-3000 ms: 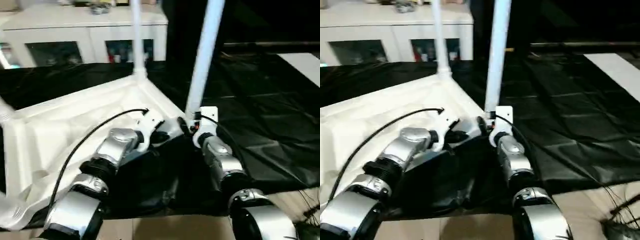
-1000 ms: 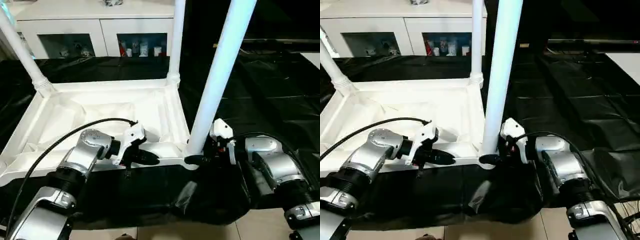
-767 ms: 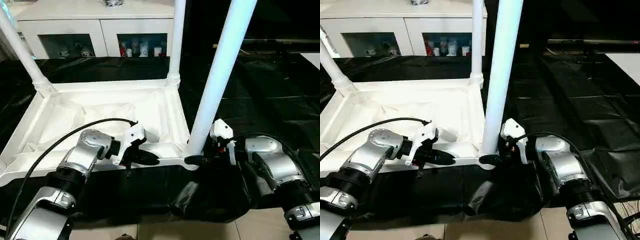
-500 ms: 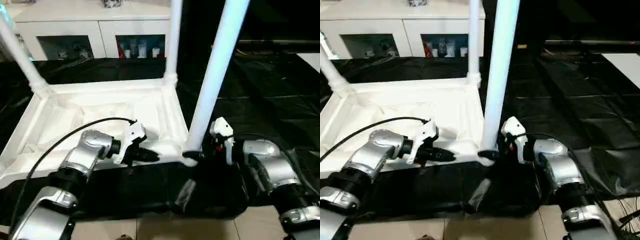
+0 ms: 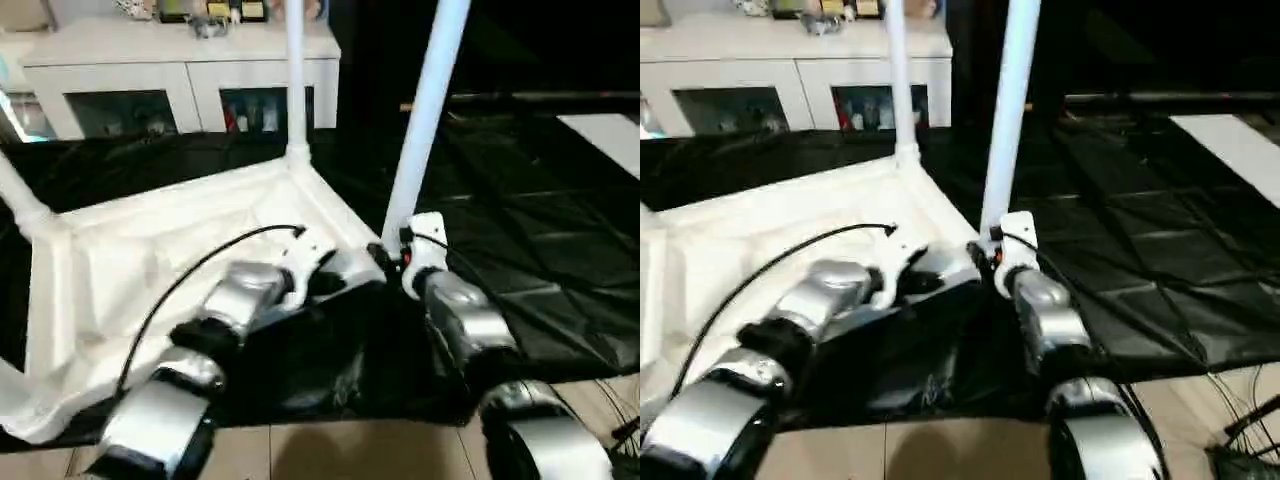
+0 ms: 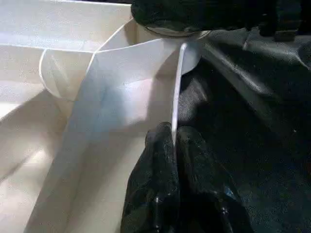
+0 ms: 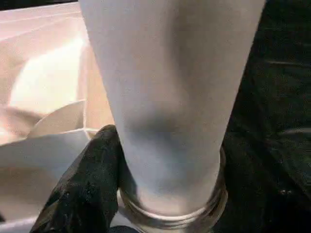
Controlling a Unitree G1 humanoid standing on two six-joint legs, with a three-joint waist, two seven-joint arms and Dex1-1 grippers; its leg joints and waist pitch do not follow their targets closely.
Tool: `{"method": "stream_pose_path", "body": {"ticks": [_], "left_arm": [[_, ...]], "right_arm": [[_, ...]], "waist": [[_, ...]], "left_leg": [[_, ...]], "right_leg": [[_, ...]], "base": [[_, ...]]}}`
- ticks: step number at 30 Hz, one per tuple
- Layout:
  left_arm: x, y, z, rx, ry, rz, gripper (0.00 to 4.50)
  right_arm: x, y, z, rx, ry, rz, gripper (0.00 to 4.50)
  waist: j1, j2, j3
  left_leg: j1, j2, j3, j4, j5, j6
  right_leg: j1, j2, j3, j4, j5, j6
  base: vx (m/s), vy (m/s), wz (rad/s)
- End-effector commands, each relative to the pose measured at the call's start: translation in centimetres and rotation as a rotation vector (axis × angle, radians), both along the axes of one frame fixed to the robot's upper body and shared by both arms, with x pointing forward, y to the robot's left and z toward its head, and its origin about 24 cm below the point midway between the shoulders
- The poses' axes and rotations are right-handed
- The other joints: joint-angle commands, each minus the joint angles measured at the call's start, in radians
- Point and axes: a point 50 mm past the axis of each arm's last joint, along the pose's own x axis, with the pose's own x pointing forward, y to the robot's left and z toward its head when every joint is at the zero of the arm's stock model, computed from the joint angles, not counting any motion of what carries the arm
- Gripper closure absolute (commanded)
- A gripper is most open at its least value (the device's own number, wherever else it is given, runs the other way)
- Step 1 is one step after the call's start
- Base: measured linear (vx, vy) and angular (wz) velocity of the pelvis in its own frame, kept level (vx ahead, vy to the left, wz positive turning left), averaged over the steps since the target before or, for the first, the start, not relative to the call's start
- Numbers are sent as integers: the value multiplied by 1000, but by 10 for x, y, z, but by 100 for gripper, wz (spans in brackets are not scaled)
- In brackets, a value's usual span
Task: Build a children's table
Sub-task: Rotate leg to tighten
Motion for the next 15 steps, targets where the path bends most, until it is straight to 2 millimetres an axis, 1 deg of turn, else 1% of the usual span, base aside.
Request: {"method": "stream_pose_path", "body": {"ticks": [1, 2, 3, 4, 7, 8, 9, 10, 11, 12, 13, 15], "left_arm": [[3, -7, -4, 60, -28, 83, 450], [3, -7, -4, 65, -31, 79, 450], [3, -7, -4, 67, -32, 77, 450], [4, -5, -5, 74, -33, 72, 450], [3, -3, -6, 76, -28, 69, 450], [2, -2, -7, 77, -26, 55, 450], [2, -1, -7, 74, -30, 42, 450], [2, -1, -7, 71, -29, 35, 450], [2, -1, -7, 69, -27, 31, 450], [1, 0, -7, 65, -32, 7, 450], [1, 1, -7, 63, -32, -1, 450], [-1, 4, -7, 56, -36, -36, 450]], "right_arm": [[-18, 45, -23, 29, 110, 135, 187], [-18, 46, -23, 23, 108, 135, 187], [-18, 46, -23, 21, 106, 136, 187], [-17, 48, -23, 12, 100, 137, 187], [-16, 50, -20, 8, 65, 165, 187], [-14, 49, -15, 49, 34, 170, 152], [-12, 47, -12, 60, 18, 163, 131], [-10, 45, -10, 58, 6, 161, 117], [-9, 44, -9, 54, -3, 161, 117], [-6, 37, -5, 36, -32, 153, 104], [-4, 35, -3, 29, -43, 152, 88], [-1, 25, 4, 7, -82, 160, 69]], "waist": [[-7, -4, -32], [-8, -3, -31], [-8, -6, -31], [-7, -6, -32], [-5, -7, -32], [-4, -8, -32], [-3, -8, -32], [-3, -10, -33], [-3, -9, -33], [-3, -8, -33], [-4, -10, -37], [-2, -10, -41]], "left_leg": [[34, 44, -40, -94, -574, -28], [33, 44, -41, -94, -576, -27], [31, 44, -41, -96, -577, -25], [27, 45, -42, -98, -573, -23], [28, 46, -40, -99, -562, -16], [27, 46, -38, -99, -558, -12], [28, 46, -38, -99, -557, -11], [28, 47, -36, -99, -553, -7], [27, 46, -36, -99, -549, -6], [22, 47, -37, -100, -536, -2], [10, 49, -40, -105, -499, 0], [2, 51, -38, -106, -456, 5]], "right_leg": [[-14, -50, 15, -100, -510, -129], [-13, -50, 14, -101, -513, -128], [-11, -51, 13, -102, -515, -125], [-10, -54, 14, -101, -512, -122], [-12, -56, 17, -102, -497, -129], [-12, -56, 18, -103, -491, -131], [-13, -55, 18, -103, -489, -133], [-14, -56, 19, -104, -488, -135], [-13, -56, 19, -103, -486, -136], [-9, -59, 20, -102, -483, -135], [3, -60, 20, -94, -453, -136], [7, -60, 22, -89, -396, -147]], "base": [[0, 0, 0], [0, 0, 0], [0, 0, 0], [0, 0, 0], [0, 0, 0], [0, 0, 0], [0, 0, 0], [0, 0, 0], [0, 0, 0], [0, 0, 0], [0, 0, 0], [0, 0, 0]]}}
